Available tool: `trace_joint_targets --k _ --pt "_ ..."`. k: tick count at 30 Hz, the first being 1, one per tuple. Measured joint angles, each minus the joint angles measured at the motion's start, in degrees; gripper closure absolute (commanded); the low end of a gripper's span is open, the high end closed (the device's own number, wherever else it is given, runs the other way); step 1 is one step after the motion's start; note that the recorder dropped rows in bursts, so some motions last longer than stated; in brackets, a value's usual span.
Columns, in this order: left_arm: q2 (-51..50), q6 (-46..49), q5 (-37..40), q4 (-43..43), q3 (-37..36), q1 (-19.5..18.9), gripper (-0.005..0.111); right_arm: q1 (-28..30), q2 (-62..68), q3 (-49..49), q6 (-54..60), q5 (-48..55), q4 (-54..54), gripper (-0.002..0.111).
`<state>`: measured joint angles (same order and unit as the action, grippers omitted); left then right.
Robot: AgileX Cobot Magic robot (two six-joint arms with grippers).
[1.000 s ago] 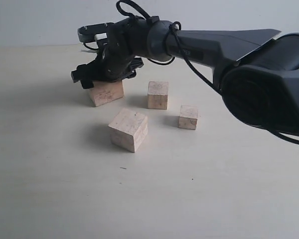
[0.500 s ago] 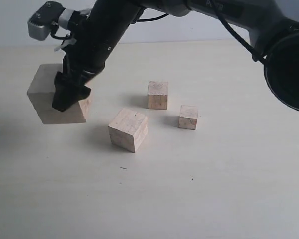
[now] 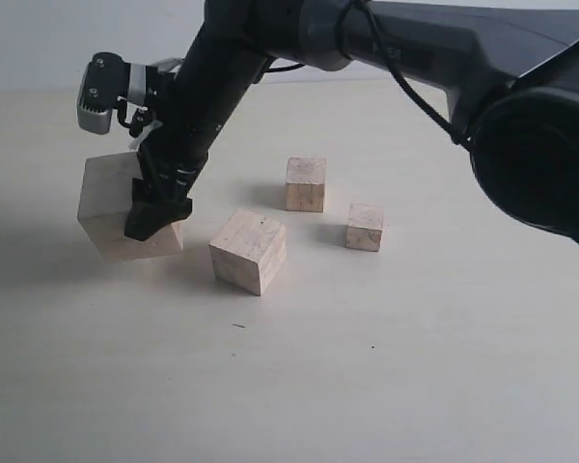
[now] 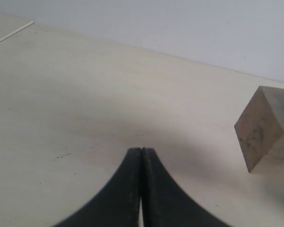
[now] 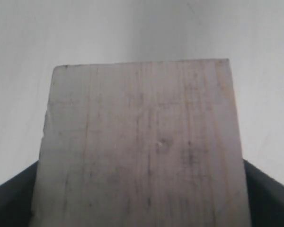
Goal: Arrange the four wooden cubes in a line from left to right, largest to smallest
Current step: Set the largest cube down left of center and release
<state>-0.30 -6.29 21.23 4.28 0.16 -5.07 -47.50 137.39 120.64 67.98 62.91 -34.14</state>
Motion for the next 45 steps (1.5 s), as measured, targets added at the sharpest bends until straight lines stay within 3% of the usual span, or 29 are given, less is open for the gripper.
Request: trace_joint_targets --k 14,23,35,39,40,45 --pt "0.0 0.0 0.0 0.0 0.0 0.0 0.107 0.8 5.1 0.0 -1.2 -0.2 0.5 0.108" --pt "0.0 0.0 0.0 0.0 0.0 0.0 0.107 6.8 5.1 0.0 -1.1 0.1 2.5 0.108" --pt "0.0 0.0 0.1 0.0 0.0 0.0 0.107 6.8 6.6 0.3 1.9 1.1 -2.2 0.108" --pt "0.0 0.0 0.1 0.0 0.0 0.0 0.107 6.8 6.6 0.4 1.9 1.2 -2.2 0.089" --pt "0.0 0.0 0.1 0.0 0.0 0.0 0.107 6.8 6.6 0.4 1.8 1.2 -2.2 0.074" --pt "0.0 0.0 0.1 0.0 0.0 0.0 0.107 6.8 6.6 0.4 1.7 1.2 -2.2 0.024"
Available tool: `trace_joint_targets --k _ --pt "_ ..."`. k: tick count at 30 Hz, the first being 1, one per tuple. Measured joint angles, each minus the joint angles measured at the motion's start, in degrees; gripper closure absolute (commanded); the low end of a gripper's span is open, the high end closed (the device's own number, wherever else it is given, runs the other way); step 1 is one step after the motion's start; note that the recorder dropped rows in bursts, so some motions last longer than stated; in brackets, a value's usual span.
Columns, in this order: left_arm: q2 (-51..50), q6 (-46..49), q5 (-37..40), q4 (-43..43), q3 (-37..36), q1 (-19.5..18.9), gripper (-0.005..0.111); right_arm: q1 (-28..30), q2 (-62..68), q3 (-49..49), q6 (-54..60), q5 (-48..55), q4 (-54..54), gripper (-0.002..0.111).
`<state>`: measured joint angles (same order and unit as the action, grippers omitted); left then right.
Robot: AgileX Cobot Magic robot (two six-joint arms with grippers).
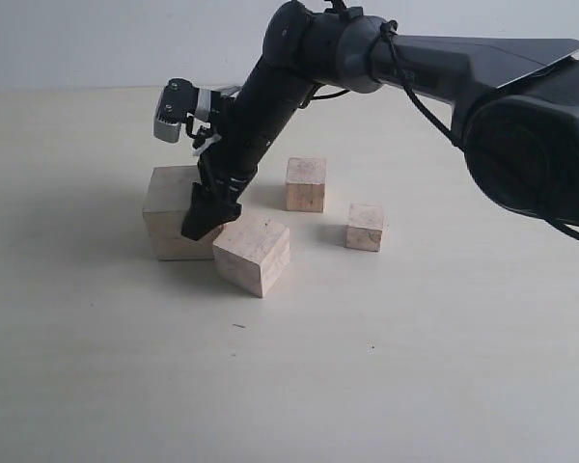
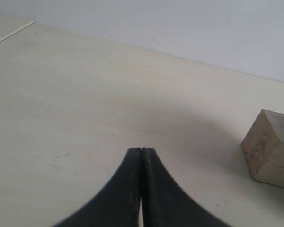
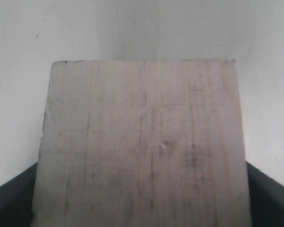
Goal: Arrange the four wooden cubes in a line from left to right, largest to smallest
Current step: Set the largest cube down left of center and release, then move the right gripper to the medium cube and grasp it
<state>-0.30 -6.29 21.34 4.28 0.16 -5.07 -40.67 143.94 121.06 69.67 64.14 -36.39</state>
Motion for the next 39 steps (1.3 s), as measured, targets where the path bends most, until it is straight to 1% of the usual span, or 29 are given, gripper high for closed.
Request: trace_joint_targets --k 2,3,4,11,17,21,26,29,39 --pt "0.0 0.0 0.0 0.0 0.0 0.0 0.107 0.0 0.0 0.0 -0.5 0.0 -0.1 0.01" --pt "0.0 0.0 0.0 0.0 0.0 0.0 0.107 0.0 0.0 0.0 -1.0 0.5 -0.1 0.005" --pt "0.0 0.0 0.0 0.0 0.0 0.0 0.107 0.0 0.1 0.0 -1.7 1.0 0.1 0.003" --pt "0.0 0.0 0.0 0.0 0.0 0.0 0.107 0.0 -1.8 -0.1 -4.6 1.6 0.2 0.003" --pt "0.0 0.0 0.0 0.0 0.0 0.0 0.107 0.0 -7.5 -0.1 -8.9 1.6 0.5 0.003" --pt "0.0 0.0 0.0 0.0 0.0 0.0 0.107 0.0 -12.0 -0.1 -18.2 3.5 5.1 0.003" --pt "0.0 0.0 0.0 0.0 0.0 0.0 0.107 0.0 -14.4 -1.3 -35.9 5.3 15.7 0.003" --pt "0.0 0.0 0.0 0.0 0.0 0.0 0.107 0.0 -15.1 -3.4 -41.2 5.4 17.2 0.003" --pt "0.0 0.0 0.0 0.0 0.0 0.0 0.107 0.0 -15.1 -12.8 -43.4 6.0 14.7 0.003"
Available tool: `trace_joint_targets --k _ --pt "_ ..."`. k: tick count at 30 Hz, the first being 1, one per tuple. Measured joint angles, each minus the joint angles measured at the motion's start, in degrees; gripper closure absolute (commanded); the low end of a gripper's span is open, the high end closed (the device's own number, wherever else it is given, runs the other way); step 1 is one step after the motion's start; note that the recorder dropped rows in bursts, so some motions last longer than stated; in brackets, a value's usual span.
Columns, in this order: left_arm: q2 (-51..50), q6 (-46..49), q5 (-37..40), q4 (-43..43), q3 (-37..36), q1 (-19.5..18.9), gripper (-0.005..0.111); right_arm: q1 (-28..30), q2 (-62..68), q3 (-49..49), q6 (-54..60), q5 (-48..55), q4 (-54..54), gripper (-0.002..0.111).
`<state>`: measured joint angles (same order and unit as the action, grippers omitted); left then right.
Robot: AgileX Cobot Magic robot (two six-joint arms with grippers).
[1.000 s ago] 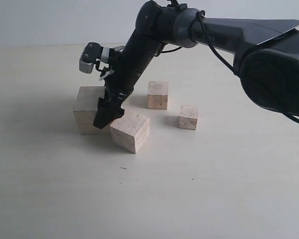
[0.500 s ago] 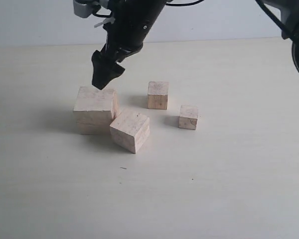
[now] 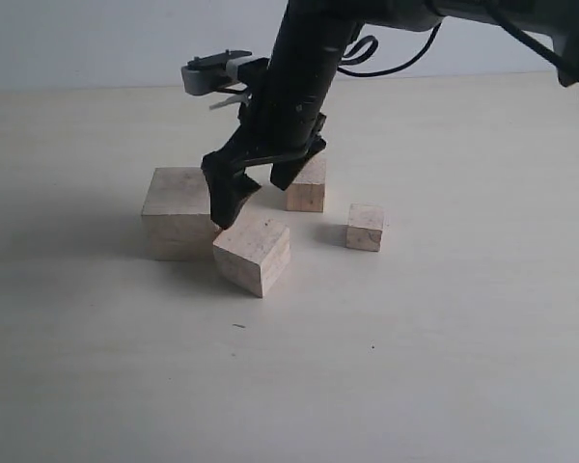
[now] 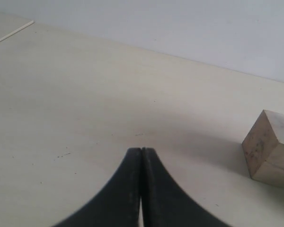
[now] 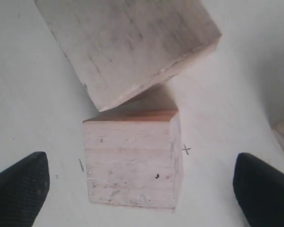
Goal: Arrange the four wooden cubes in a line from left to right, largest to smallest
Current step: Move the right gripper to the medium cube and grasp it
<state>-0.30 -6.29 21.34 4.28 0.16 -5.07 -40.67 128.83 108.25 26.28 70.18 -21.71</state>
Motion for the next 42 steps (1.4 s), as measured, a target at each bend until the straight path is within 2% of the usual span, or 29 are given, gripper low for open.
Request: trace_joint_targets --k 10,21,26,30,35,42 --pt "0.0 0.1 0.0 0.0 0.0 0.0 0.107 -1.7 0.0 -3.5 6.1 0.0 0.4 0.003" --pt "0.0 0.1 0.0 0.0 0.0 0.0 0.107 -1.9 -0.3 -7.6 6.7 -0.1 3.9 0.003" --pt "0.0 0.1 0.0 0.0 0.0 0.0 0.107 -1.9 -0.1 -8.9 6.7 -3.3 3.7 0.003" --pt "0.0 0.1 0.0 0.0 0.0 0.0 0.107 -1.9 0.3 -8.9 6.6 -5.8 3.7 0.008" --pt "0.0 0.1 0.0 0.0 0.0 0.0 0.107 -1.9 0.3 -8.9 6.6 -6.2 3.7 0.034" --pt "0.0 0.1 0.0 0.0 0.0 0.0 0.107 -1.9 0.3 -8.9 6.6 -6.4 3.8 0.096"
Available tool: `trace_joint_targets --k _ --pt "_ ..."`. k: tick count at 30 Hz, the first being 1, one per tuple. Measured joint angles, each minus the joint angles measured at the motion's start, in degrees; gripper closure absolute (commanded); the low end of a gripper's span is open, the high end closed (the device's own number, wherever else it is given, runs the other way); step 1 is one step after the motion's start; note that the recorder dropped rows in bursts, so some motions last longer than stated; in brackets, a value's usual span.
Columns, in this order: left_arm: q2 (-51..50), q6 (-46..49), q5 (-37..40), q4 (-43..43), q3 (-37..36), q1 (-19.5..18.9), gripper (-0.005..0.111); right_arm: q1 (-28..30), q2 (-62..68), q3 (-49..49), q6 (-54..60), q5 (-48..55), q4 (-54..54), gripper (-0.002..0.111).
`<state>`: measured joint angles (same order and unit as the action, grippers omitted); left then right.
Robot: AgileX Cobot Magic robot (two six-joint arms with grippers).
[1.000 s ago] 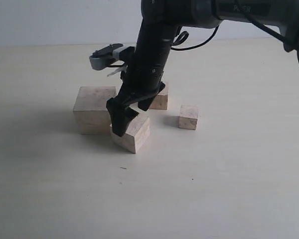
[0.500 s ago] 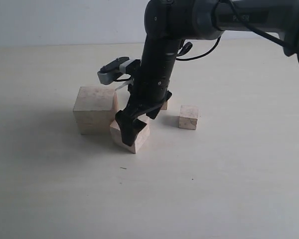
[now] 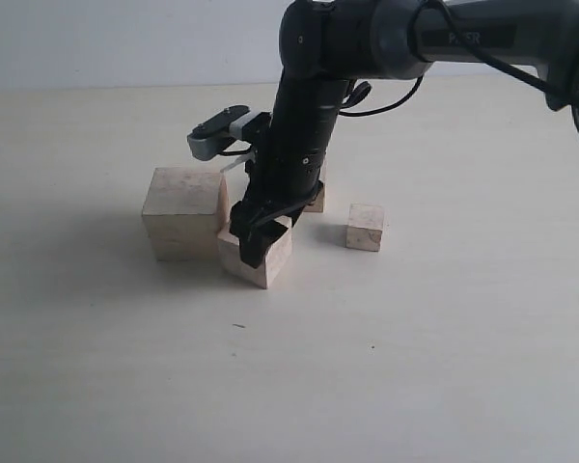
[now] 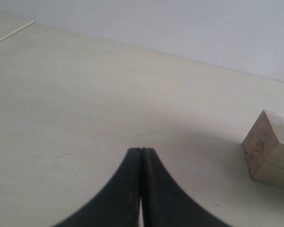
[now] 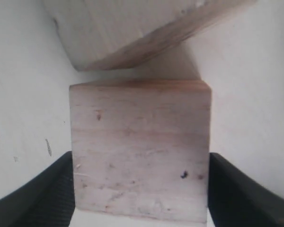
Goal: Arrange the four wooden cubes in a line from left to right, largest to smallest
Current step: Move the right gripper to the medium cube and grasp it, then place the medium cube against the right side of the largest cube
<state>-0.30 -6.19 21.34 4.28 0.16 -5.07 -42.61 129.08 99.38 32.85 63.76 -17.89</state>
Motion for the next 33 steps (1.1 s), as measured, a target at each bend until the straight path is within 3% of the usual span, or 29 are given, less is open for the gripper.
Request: trace_joint_targets --k 2,9,14,23,33 --pt "0.0 0.0 0.0 0.0 0.0 0.0 0.107 0.0 0.0 0.0 0.0 0.0 0.0 0.108" --pt "0.0 0.0 0.0 0.0 0.0 0.0 0.107 0.0 -0.4 0.0 0.9 0.0 5.4 0.108" --pt "0.0 0.0 0.0 0.0 0.0 0.0 0.107 0.0 -0.7 0.0 10.7 -0.7 9.0 0.108" --pt "0.0 0.0 0.0 0.0 0.0 0.0 0.107 0.6 0.4 0.0 29.5 -4.1 6.9 0.108" --pt "0.0 0.0 0.0 0.0 0.0 0.0 0.107 0.8 2.6 0.6 33.3 -7.1 1.8 0.108"
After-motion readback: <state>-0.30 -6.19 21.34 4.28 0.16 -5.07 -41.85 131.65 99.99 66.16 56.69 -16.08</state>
